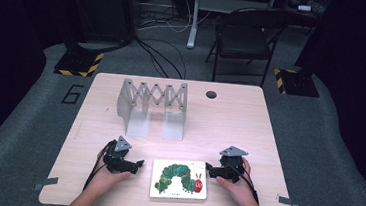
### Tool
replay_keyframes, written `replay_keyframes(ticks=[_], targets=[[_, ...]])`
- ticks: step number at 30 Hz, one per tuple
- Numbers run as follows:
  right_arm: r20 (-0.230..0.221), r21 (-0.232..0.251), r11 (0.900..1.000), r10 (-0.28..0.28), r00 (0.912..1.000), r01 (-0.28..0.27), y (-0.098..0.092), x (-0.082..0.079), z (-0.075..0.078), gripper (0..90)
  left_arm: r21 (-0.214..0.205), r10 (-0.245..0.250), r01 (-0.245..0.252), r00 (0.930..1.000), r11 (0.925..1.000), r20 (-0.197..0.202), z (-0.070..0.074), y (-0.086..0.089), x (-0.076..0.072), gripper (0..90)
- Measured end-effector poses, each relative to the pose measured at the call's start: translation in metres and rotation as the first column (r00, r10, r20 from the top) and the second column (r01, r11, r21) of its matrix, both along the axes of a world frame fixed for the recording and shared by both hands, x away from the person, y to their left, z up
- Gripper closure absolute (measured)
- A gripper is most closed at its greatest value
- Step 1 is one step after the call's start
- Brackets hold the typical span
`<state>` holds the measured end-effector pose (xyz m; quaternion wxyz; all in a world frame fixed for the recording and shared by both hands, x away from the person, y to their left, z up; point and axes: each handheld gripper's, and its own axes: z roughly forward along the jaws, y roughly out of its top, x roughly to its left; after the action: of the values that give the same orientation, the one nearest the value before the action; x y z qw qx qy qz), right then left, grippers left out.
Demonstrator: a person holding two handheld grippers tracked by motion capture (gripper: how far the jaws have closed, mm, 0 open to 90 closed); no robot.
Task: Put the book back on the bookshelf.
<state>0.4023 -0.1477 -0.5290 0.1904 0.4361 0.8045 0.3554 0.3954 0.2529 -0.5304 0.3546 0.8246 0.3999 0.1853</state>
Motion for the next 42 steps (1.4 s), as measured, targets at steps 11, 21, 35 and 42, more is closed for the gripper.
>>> replay_keyframes(ticks=[11,21,35,42], targets=[[-0.005,-0.004,1.0,-0.004,1.0,0.004,0.001,-0.001,0.0,13.1,0.007,0.016,-0.016,0.9998,0.9998,-0.009,0.001,0.0,-0.003,8.2],[0.009,-0.005,1.0,0.007,0.9999,-0.007,0.0,-0.004,0.0,14.8,0.01,0.021,-0.021,0.9995,0.9997,-0.023,0.002,-0.002,-0.003,7.3],[-0.078,-0.037,0.9991,-0.025,0.9967,0.022,0.001,-0.007,0.011,27.6,0.043,0.053,-0.048,0.9925,0.9979,-0.11,0.014,-0.008,-0.007,20.4],[-0.119,-0.026,0.9993,-0.031,0.9925,0.028,0.001,-0.009,0.016,37.6,0.046,0.024,-0.019,0.9924,0.9988,-0.121,0.02,-0.012,-0.013,27.5]])
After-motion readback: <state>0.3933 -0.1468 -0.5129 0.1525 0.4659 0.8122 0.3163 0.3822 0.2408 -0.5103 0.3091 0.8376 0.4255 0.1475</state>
